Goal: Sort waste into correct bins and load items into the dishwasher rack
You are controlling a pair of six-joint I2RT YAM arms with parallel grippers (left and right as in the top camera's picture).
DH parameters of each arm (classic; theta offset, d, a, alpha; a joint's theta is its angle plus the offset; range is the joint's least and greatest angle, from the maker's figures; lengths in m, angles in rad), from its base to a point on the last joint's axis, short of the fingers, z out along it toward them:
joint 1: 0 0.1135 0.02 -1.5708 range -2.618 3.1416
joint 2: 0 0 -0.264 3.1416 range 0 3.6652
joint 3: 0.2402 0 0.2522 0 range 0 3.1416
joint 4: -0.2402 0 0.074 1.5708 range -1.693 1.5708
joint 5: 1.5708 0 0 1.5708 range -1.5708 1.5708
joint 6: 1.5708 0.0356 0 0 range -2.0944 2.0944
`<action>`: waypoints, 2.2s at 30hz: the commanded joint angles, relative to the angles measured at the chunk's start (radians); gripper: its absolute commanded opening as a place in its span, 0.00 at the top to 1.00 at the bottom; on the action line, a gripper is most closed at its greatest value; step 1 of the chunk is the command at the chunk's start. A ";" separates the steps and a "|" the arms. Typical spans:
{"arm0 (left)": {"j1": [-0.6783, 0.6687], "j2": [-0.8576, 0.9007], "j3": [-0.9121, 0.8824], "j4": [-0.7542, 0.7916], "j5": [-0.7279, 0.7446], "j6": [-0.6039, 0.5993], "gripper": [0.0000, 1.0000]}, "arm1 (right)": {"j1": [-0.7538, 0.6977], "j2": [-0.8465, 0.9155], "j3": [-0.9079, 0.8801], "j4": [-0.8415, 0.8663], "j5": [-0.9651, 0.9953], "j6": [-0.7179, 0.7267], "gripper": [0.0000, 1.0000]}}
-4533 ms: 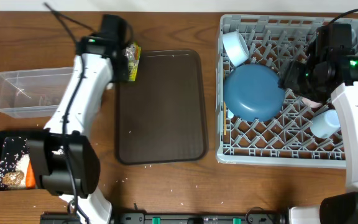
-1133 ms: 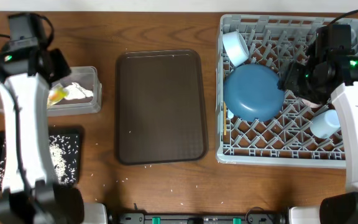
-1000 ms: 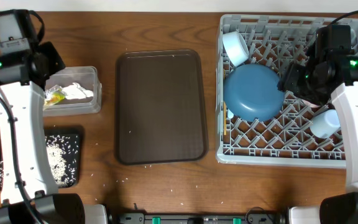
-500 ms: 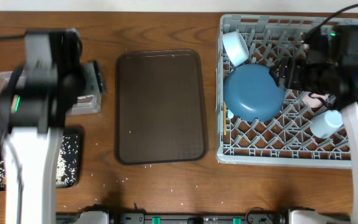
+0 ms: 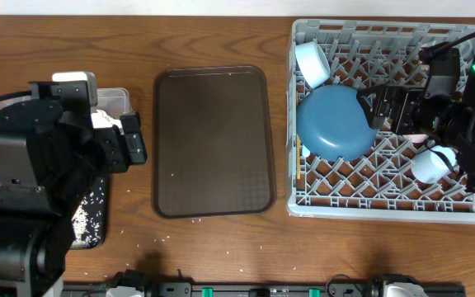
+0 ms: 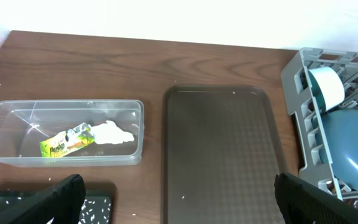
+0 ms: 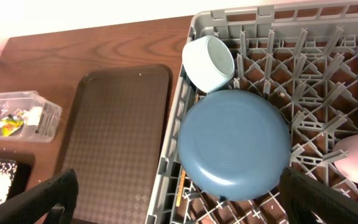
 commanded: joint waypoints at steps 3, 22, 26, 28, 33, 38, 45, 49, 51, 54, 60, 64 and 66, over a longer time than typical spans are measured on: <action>-0.003 -0.011 0.003 -0.003 -0.004 0.010 0.02 | 0.007 0.000 0.002 -0.039 -0.002 -0.018 0.01; -0.003 -0.011 0.003 -0.003 -0.004 0.010 0.02 | 0.016 -0.373 -0.253 0.174 0.112 -0.390 0.01; -0.003 -0.011 0.003 -0.003 -0.004 0.010 0.02 | 0.016 -0.522 -0.533 0.388 0.089 -0.387 0.01; -0.003 -0.011 0.003 -0.003 -0.004 0.010 0.02 | 0.016 -0.596 -0.677 0.469 0.090 -0.387 0.01; -0.003 -0.011 0.003 -0.003 -0.004 0.010 0.02 | 0.011 -0.803 -1.031 0.666 0.090 -0.362 0.01; -0.003 -0.011 0.003 -0.003 -0.004 0.010 0.02 | 0.011 -1.009 -1.299 0.793 0.091 -0.301 0.01; -0.003 -0.011 0.003 -0.003 -0.004 0.010 0.02 | 0.010 -1.195 -1.496 0.890 0.102 -0.267 0.01; -0.003 -0.011 0.003 -0.003 -0.004 0.010 0.02 | -0.002 -1.244 -1.503 0.914 0.121 -0.271 0.01; -0.003 -0.011 0.003 -0.003 -0.004 0.010 0.02 | -0.002 -1.243 -1.522 0.967 0.129 -0.271 0.01; -0.003 -0.011 0.003 -0.003 -0.004 0.010 0.02 | 0.001 -1.243 -1.543 1.010 0.128 -0.271 0.01; -0.003 -0.011 0.003 -0.003 -0.004 0.010 0.02 | 0.001 -1.243 -1.543 1.006 0.128 -0.271 0.01; -0.003 -0.011 0.003 -0.003 -0.004 0.010 0.02 | 0.001 -1.243 -1.543 1.006 0.128 -0.271 0.01; -0.003 -0.011 0.003 -0.003 -0.004 0.010 0.02 | 0.001 -1.243 -1.543 1.006 0.128 -0.271 0.01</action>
